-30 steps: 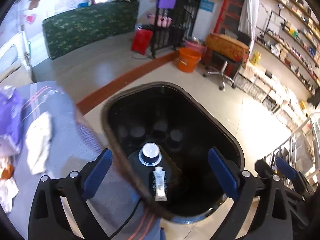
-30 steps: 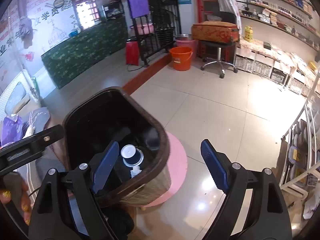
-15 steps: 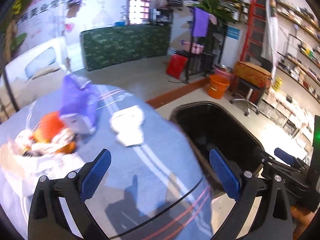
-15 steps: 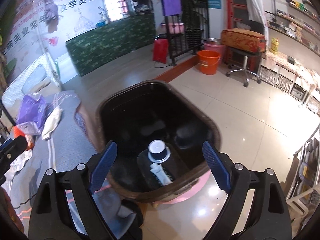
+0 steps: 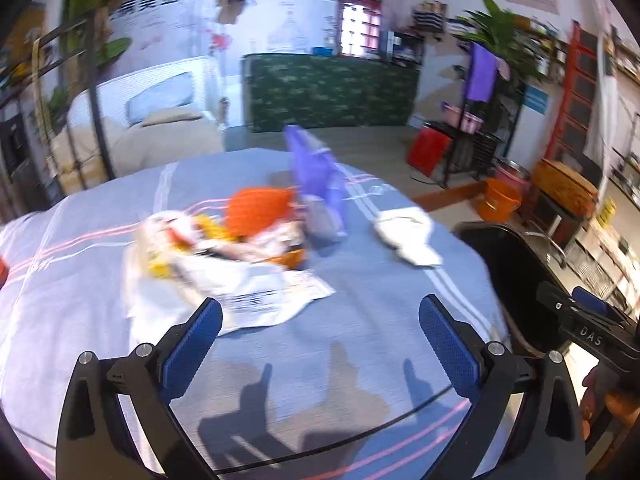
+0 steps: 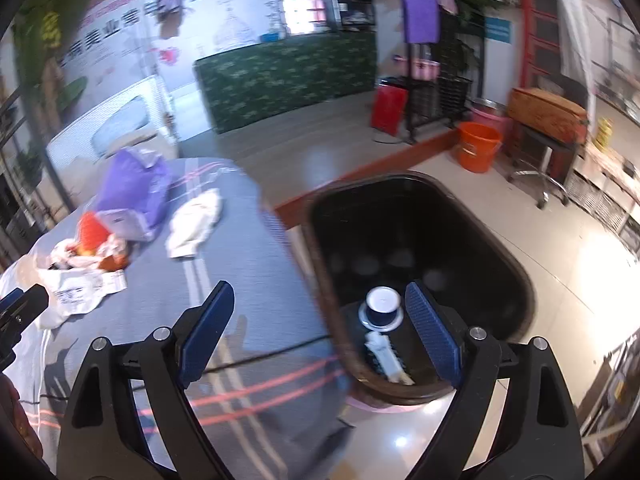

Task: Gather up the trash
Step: 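Move back to the table and grasp the white plastic bag with the left gripper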

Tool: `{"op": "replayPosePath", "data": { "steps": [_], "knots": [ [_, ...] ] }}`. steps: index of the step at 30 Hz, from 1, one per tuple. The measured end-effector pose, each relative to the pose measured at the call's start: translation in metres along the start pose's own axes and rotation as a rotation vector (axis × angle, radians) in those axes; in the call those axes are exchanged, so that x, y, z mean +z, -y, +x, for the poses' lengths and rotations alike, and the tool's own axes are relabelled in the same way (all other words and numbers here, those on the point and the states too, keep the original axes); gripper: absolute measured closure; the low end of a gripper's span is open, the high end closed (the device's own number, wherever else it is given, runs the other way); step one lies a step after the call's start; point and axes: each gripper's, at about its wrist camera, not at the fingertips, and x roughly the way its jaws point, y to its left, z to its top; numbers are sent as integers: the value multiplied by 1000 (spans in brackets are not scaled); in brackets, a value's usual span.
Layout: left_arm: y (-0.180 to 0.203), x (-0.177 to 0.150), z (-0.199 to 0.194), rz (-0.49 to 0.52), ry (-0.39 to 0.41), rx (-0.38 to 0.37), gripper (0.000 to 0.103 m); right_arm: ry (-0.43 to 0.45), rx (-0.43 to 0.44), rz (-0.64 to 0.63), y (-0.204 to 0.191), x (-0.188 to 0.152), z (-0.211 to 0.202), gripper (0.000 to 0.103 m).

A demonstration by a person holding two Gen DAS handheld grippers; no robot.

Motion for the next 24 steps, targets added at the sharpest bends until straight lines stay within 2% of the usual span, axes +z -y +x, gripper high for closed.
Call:
{"op": "replayPosePath", "data": {
  "steps": [6, 12, 18, 20, 22, 24],
  "knots": [
    [-55, -13, -10, -82, -6, 84, 6, 1, 81, -91, -47, 4, -1, 16],
    [-92, -22, -11, -131, -25, 128, 6, -7, 150, -169, -91, 8, 0, 16],
    [-113, -21, -6, -146, -23, 124, 7, -24, 180, -218, -121, 3, 2, 16],
    [-120, -16, 0, -183, -39, 100, 11, -31, 180, -227, -126, 1, 2, 16],
    [-123, -9, 1, -229, -19, 69, 12, -39, 177, -231, -128, -1, 3, 16],
    [-122, -2, 4, -229, 0, 61, 12, -45, 178, -232, -129, -2, 3, 16]
  ]
}}
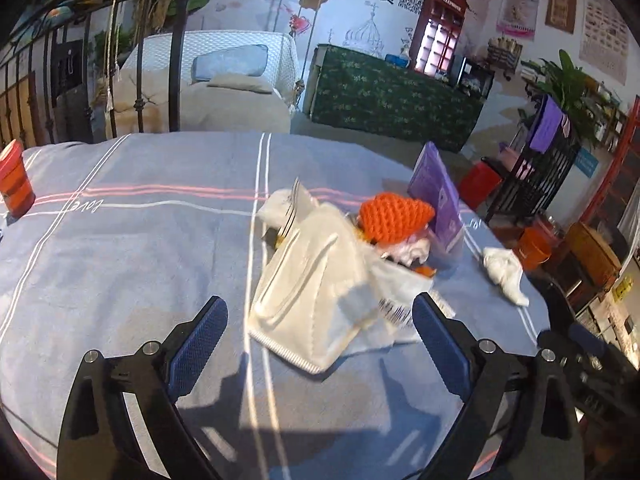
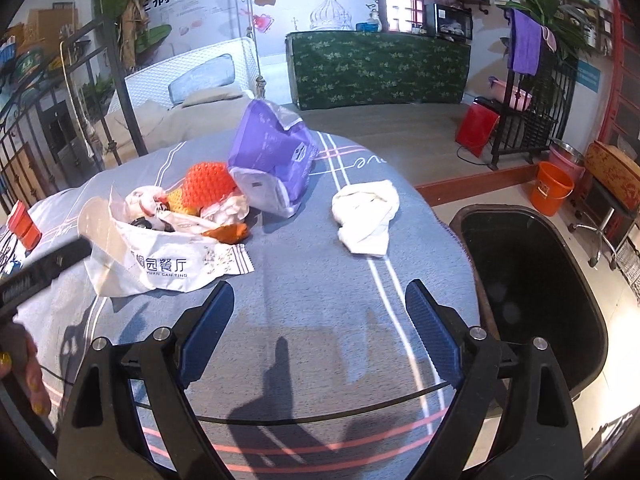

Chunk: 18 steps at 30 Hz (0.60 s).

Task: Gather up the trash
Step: 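Move back to the table and grasp the white plastic bag with the left gripper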

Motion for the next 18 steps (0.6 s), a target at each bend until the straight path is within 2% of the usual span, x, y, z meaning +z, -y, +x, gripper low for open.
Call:
{"op": "replayPosePath", "data": {
  "steps": [1, 3, 4, 5, 9, 11, 13, 18],
  "knots": [
    [4, 3, 5, 19, -4, 3, 14, -2, 0, -1, -1, 0, 0, 16],
    [7, 6, 17, 46, -27, 17, 26, -5, -1, -5, -3, 0, 0, 16],
    [5, 5, 21, 45, -38, 22, 36, -5, -4, -7, -3, 0, 0, 16],
    [2, 5, 24, 37, -47, 19, 45, -3, -6, -9, -3, 1, 0, 16],
    [-11, -4, 24, -12, -57, -8, 66, -2, -14, -4, -1, 1, 0, 16],
    [-16, -8, 20, -12, -54, -4, 80, -5, -14, 2, -1, 1, 2, 16],
    [-19, -12, 14, -5, -41, 15, 86, -9, -10, -1, -2, 1, 4, 16],
    [-33, -13, -2, -35, -18, 29, 90, -10, 8, -29, -11, 3, 8, 16]
  ]
}}
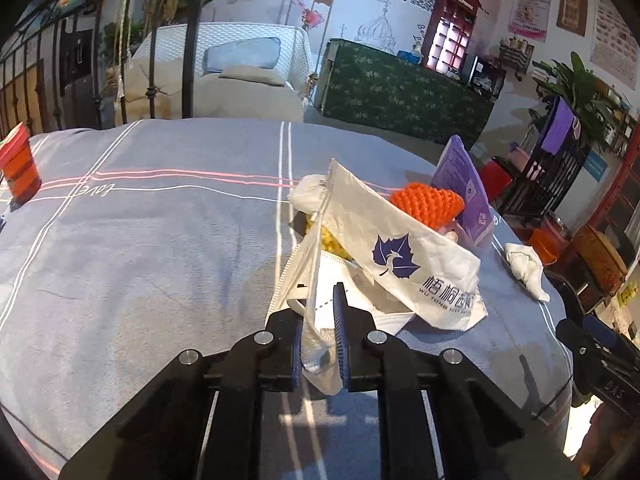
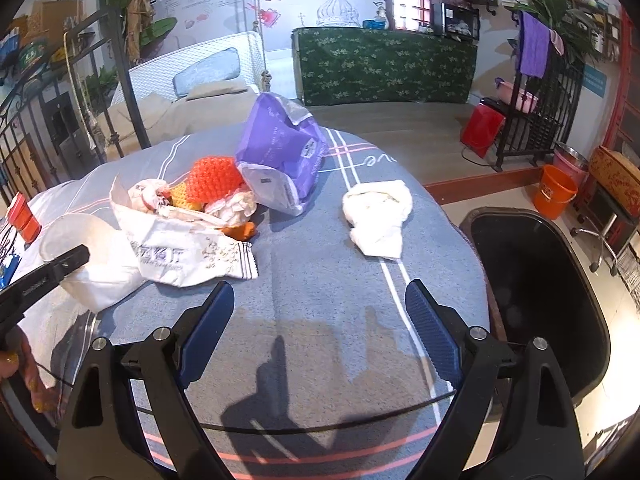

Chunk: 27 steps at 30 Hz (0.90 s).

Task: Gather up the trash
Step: 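Move back to the table and grasp the white plastic bag with the left gripper, then grasp the white printed paper bag with the right gripper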

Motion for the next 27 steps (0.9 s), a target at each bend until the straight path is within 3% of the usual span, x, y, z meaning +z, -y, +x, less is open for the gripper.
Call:
{"op": "replayPosePath", "data": {
  "steps": [7, 10, 16, 19, 21, 22, 23, 26, 27],
  "knots": [
    [-7, 1, -33, -8, 69, 22, 92, 8, 75, -22, -12, 12, 5, 16],
    [-6, 0, -44, 11, 81, 22, 92, -14, 188, -29, -27, 14, 8, 16],
    [-12, -4, -49, -6, 74, 17, 92, -31, 388, -265, -94, 2, 4, 16],
    [-10, -6, -49, -8, 74, 23, 92, -45, 319, -376, -120, -8, 16, 16],
    [-13, -6, -49, -12, 74, 27, 92, -117, 267, -435, -134, -13, 34, 28],
    [-14, -6, -49, -16, 75, 27, 92, -145, 252, -442, -137, -15, 41, 50],
    [-15, -6, -50, -17, 77, 32, 92, -173, 255, -444, -139, -15, 45, 64],
    [-18, -9, -53, -10, 86, 60, 92, -152, 280, -438, -135, -16, 37, 86],
    [-20, -9, -53, -7, 88, 70, 92, -136, 277, -440, -134, -15, 32, 88]
  ]
}}
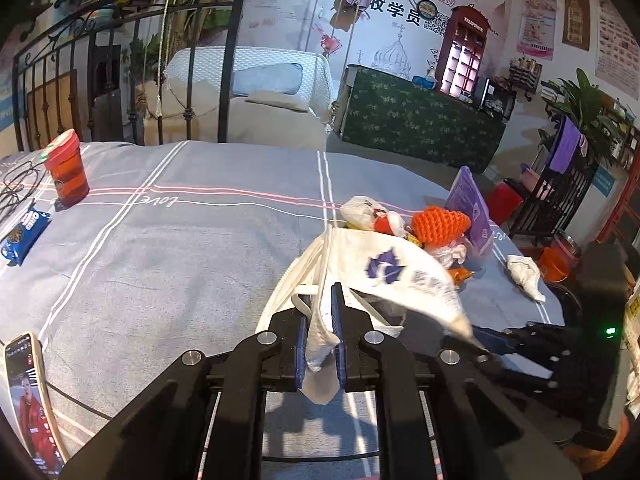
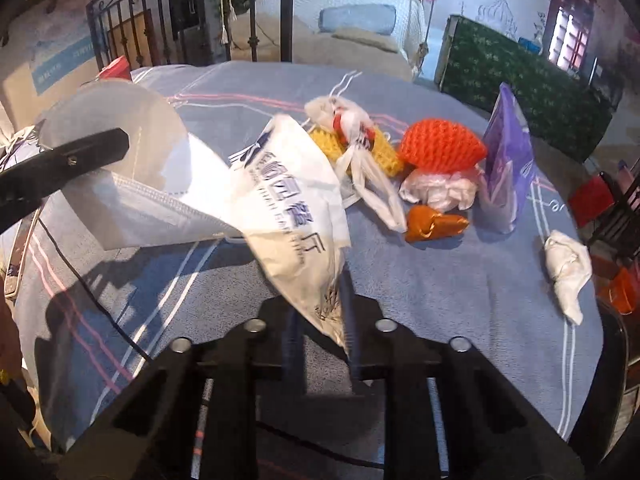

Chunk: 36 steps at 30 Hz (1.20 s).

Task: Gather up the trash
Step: 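Grasp the white printed paper bag with the right gripper, then carry the paper bag into the bin and open the right gripper while the left carries the plastic bag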

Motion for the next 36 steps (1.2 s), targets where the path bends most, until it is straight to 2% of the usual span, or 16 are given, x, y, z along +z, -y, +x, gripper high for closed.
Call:
{"op": "replayPosePath", "data": {
  "steps": [5, 13, 22, 36],
  "knots": [
    [-10, 3, 0, -33, 3, 26, 92, 42, 23, 87, 19, -1, -18, 96],
    [2, 22, -22, -30, 92, -3, 92, 149, -21, 219, 53, -4, -58, 97],
    [40, 34, -27, 14, 137, -97, 92, 203, -117, 331, 94, -18, -90, 97],
    [118, 28, -9, 132, 100, -279, 92, 229, -257, 536, 174, -68, -129, 97]
  ]
}}
